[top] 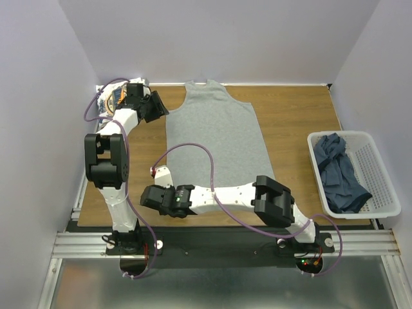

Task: Fold and stack the tank tops
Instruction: Flatten the tank top out

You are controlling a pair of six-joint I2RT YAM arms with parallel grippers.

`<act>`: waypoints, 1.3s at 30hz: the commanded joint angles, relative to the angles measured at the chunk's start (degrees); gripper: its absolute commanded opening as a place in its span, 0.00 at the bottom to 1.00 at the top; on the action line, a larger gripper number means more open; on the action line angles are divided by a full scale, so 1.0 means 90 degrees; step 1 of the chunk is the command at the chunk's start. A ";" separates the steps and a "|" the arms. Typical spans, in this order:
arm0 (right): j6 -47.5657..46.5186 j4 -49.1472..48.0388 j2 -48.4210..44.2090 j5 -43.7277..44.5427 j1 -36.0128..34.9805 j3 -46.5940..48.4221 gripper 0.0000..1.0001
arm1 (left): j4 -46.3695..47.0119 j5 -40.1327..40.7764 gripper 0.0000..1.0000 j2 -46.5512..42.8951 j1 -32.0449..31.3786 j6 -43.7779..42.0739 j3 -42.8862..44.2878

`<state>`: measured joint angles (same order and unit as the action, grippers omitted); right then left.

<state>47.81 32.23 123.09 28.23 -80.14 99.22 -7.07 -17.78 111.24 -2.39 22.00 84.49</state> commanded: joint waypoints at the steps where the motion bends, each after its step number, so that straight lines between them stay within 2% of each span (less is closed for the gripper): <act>1: -0.0058 0.0169 0.0366 0.0574 -0.0070 0.0352 0.26 | 0.0151 -0.0182 0.59 -0.0046 0.0032 0.0007 0.0261; 10: 0.0039 0.0491 0.0620 0.0682 -0.0080 0.0450 0.26 | 0.0219 -0.0241 0.59 0.0032 0.0051 0.0056 0.0241; 15: 0.0010 0.0501 0.0660 0.0400 -0.0070 0.0324 0.27 | 0.0219 -0.0241 0.59 0.0052 0.0051 0.0065 0.0271; 16: 0.0000 0.0511 0.0631 0.0341 -0.0080 0.0265 0.32 | 0.0219 -0.0241 0.59 0.0062 0.0051 0.0065 0.0271; 19: -0.0078 0.0482 0.0513 0.0184 -0.0090 0.0089 0.40 | 0.0239 -0.0241 0.59 0.0081 0.0051 0.0095 0.0271; 22: -0.0195 0.0200 0.0329 0.0086 -0.0148 -0.0212 0.40 | 0.0268 -0.0202 0.59 0.0091 0.0051 0.0153 0.0242; 27: -0.0263 0.0032 0.0152 -0.0099 -0.0158 -0.0507 0.28 | 0.0287 0.0002 0.59 0.0013 0.0051 0.0251 0.0212; 34: -0.0429 -0.0280 -0.0326 -0.0207 -0.0168 -0.1043 0.01 | 0.0375 0.0110 0.59 -0.0133 0.0051 0.0436 0.0037; 39: -0.0615 -0.0845 -0.0941 -0.0440 -0.0168 -0.1561 0.00 | 0.0522 0.0208 0.59 -0.0299 0.0051 0.0554 -0.0256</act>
<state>43.94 29.30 119.81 26.46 -80.84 87.05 -4.78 -16.93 112.31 -2.13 26.06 83.59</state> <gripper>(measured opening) 0.012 0.592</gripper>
